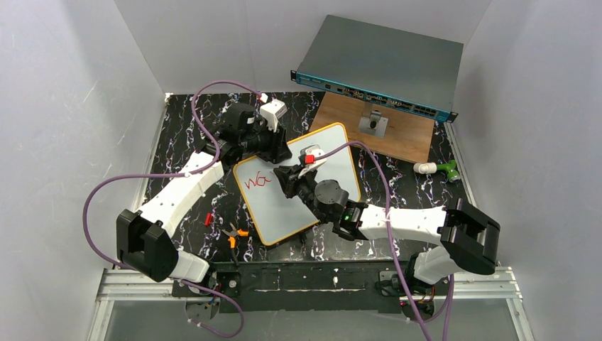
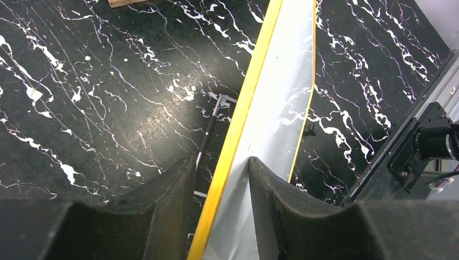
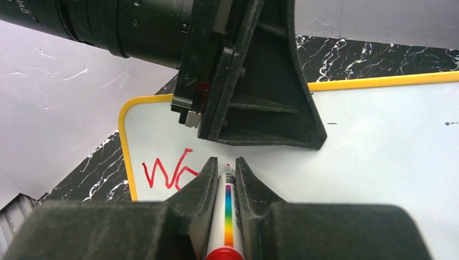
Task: Write a sentence on the whiteboard
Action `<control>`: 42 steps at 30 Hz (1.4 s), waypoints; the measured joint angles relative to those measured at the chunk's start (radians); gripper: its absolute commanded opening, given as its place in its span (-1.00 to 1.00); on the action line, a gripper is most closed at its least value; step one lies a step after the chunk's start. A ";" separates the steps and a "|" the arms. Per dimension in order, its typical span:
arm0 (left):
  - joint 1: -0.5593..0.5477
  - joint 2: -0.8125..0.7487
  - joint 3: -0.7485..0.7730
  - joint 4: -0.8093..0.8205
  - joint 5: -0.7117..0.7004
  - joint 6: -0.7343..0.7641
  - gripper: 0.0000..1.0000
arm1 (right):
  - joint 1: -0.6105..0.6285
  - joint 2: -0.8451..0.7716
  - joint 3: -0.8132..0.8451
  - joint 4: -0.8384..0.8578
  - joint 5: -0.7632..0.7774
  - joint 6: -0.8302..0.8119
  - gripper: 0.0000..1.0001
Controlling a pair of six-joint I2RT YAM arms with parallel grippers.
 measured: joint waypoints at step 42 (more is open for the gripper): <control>0.000 -0.001 0.000 0.000 -0.001 0.003 -1.00 | 0.008 -0.033 -0.018 -0.147 -0.019 0.124 -0.97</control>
